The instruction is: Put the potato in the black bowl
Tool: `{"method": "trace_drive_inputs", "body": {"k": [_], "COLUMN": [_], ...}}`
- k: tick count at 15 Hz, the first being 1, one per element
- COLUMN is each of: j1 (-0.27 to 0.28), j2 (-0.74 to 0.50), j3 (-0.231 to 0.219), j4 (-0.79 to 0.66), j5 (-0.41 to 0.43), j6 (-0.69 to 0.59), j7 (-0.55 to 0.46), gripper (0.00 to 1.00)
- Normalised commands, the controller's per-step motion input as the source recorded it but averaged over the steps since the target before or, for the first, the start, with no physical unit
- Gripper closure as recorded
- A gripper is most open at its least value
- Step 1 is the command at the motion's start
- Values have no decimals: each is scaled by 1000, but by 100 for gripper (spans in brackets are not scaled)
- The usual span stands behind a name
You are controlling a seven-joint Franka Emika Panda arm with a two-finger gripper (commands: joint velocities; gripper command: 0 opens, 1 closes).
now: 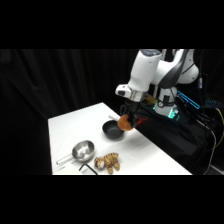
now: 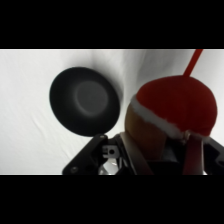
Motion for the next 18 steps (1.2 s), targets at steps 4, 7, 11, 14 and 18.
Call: {"method": "trace_drive_inputs", "body": {"k": [4,7,11,14,18], "j1": [-266,-146,-63,-34,-2], "j2": [-194,84,345,519,521], "j3": [-150,-55,-32,-59,-92], "j4": [44,48,84,189,273], "j5": [240,165,158,139,154], "j6": [-114,31,241,402,343], "j7": [-534,-309,-220,-214,-233], "gripper": [96,97,96,97,70]}}
